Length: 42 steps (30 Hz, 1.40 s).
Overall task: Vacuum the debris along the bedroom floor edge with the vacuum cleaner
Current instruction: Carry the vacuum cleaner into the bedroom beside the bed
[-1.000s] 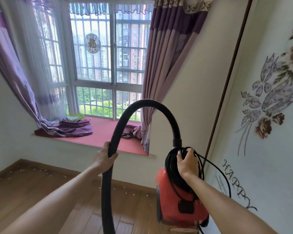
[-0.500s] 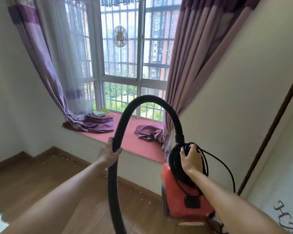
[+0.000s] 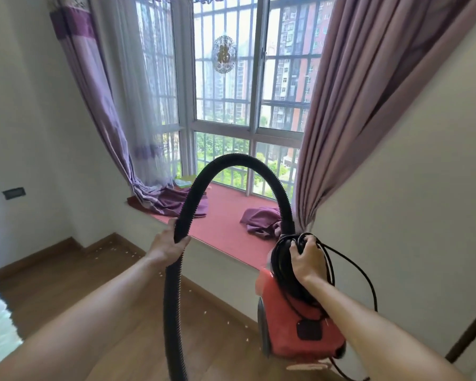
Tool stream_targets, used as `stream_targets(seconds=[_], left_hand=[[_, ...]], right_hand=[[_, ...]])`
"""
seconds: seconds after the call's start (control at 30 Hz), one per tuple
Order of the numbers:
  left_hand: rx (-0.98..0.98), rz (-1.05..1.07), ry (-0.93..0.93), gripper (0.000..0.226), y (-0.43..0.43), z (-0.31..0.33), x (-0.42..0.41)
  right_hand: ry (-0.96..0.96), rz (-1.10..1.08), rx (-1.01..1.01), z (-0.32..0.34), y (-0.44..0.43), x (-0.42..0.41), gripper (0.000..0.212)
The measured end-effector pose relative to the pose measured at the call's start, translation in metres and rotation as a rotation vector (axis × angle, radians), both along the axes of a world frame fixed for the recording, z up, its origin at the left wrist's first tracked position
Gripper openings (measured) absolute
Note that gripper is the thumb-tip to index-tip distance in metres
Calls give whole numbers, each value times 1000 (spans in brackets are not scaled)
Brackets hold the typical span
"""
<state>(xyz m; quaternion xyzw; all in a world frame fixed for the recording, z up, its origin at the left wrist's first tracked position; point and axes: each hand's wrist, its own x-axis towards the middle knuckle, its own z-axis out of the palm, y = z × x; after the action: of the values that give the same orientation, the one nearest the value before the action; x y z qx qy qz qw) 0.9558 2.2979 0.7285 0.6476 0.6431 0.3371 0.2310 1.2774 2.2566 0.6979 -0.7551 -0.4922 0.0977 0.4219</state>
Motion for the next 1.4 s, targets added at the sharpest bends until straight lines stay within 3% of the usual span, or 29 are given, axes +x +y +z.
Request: stream_targets(seconds=[0.33,0.63,1.23,1.4], left_hand=[[-10,141,-2,42,100,-20,-59],[15,258,9,41,162,-12,-138],[-8,681,-87,47,198,-59,-321],[2,769,-124,38,227,-61,-377]], right_hand=[[-117,151,-26,-4,145,-48,37],[-80,296,-23,5,247,-128,35],[-29,702,-99,-11,396,-383,31],[4,790,-116,-21,445,-466,28]])
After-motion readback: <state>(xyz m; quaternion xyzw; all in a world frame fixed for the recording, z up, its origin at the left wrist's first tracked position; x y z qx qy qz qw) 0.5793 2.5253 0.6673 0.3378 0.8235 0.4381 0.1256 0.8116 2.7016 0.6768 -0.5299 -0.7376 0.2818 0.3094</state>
